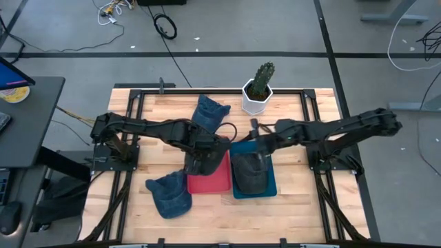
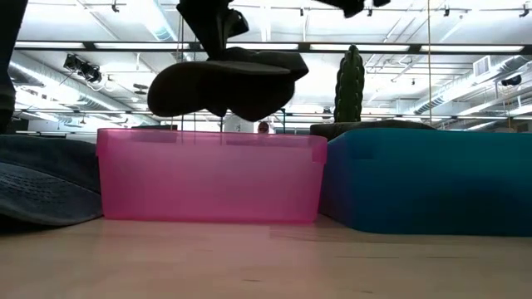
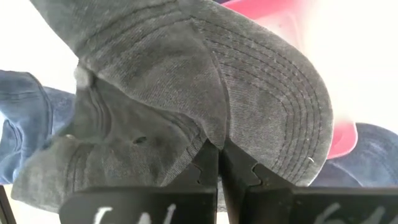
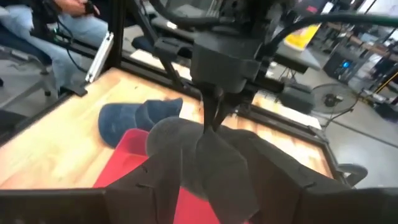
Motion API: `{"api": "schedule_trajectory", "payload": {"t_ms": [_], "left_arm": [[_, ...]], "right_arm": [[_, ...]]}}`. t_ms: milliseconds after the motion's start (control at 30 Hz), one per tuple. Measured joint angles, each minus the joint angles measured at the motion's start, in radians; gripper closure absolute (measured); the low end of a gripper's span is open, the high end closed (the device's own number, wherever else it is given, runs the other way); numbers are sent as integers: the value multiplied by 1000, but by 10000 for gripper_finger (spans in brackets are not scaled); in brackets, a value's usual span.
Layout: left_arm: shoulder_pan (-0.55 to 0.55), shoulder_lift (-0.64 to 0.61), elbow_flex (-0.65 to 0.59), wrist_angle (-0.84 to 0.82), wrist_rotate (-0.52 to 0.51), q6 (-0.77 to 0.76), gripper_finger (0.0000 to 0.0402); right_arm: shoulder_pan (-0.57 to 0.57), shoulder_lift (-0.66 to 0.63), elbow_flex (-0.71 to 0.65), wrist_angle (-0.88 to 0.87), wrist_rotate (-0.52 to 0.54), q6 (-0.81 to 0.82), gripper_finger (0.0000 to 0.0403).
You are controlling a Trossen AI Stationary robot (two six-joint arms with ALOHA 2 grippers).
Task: Pick & Place hat
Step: Put the black cap into the blue bin
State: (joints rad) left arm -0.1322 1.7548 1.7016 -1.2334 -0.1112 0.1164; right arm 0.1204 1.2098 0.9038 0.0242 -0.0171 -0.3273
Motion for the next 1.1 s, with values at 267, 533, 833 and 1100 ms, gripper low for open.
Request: {"api": "schedule_trajectory", "payload": {"t_ms": [267,533,833,1100], "left_arm": [[0,10,1,4,-8,42,399],[-18,14,1,12,-31,89,399],[-59,14,0,40,-67,136,399],[-61,14,0,47,-82,159,399]], "right_arm": [[-1,162,78,19,0,-52,218],[-15,279,152,7,-19,-44,218],[-38,322,163,4,-29,-26,218],[-71,322,163,-57,-73,61,218]]}}
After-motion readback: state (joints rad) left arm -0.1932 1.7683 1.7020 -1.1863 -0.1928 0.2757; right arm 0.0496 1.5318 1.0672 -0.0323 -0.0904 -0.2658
